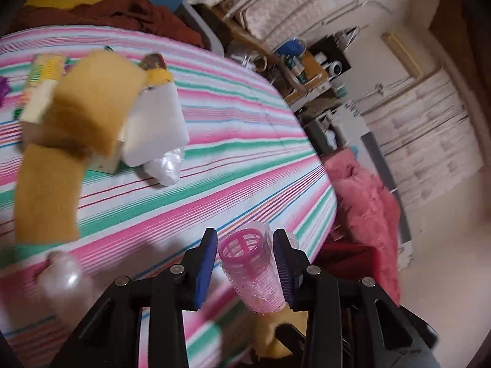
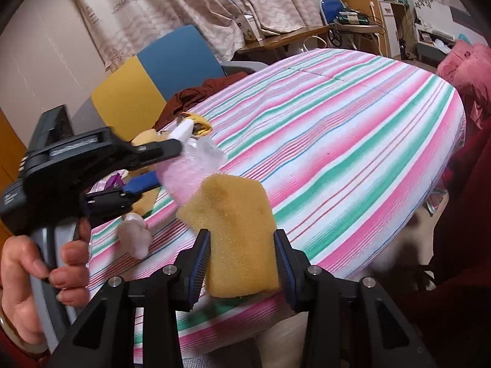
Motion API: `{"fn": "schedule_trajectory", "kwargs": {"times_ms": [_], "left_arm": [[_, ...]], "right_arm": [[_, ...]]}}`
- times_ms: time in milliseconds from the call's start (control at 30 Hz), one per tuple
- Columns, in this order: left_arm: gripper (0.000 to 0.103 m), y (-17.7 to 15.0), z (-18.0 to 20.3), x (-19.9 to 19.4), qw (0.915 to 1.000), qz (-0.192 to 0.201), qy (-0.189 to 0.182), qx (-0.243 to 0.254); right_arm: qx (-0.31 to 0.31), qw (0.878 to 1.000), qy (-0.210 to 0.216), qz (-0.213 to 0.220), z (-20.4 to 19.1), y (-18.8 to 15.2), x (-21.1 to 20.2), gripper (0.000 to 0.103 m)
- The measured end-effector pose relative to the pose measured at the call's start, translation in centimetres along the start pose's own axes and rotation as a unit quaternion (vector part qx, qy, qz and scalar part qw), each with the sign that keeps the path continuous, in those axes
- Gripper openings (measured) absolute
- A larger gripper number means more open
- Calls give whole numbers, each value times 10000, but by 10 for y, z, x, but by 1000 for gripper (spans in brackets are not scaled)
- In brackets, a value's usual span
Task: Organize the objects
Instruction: 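Carry the curler and sponge into the gold tray and open both tools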
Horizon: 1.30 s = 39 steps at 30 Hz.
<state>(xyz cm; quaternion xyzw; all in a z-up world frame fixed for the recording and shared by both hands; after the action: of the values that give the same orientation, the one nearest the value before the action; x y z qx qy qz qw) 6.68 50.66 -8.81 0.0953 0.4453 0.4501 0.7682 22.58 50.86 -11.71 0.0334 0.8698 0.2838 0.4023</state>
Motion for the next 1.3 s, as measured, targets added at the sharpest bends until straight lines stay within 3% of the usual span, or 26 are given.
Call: {"fn": "schedule_trajectory", "kwargs": {"times_ms": [200,367,500,733,967,1133,1300], "left_arm": [[38,-3,-10,-79,9975,704,5,-31],[38,-23,-47,-158,9900,1300,550,-49],[38,-51,-92,-217,9800,1642,1075,-342],[38,-112,-169,-306,9543,2054,1910,-1032],[38,-156,-230,-372,9251,2235,2751,-1364],[38,-181,-265,-402,9095,2209,3093,-1682],[38,-196,-284,-416,8995,2159,3305,-1874]], "right_arm": [[28,9999,154,15,-19,-1,-2,41],[-163,9985,519,-78,-56,-6,-4,41],[-572,9932,973,-301,-110,-27,-3,41],[-1321,9732,1684,-840,-214,-81,9,41],[-1793,9444,2265,-1570,-305,-152,25,41],[-1865,9296,2272,-2224,-342,-203,49,41],[-2079,9208,2196,-2465,-362,-239,61,42]]}}
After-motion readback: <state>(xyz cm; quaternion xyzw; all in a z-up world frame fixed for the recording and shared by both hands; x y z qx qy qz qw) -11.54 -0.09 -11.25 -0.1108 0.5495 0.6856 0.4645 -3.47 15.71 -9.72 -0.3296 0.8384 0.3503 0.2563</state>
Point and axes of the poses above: each gripper's, at about its wrist camera, not at the fingertips, and x roughly the way its jaws point, z to its right, y to its top, the point moved 10 cm from there along x, roughly the way its jaws point, and after that the axes turned 12 degrees about x, right-handed, at the moved point
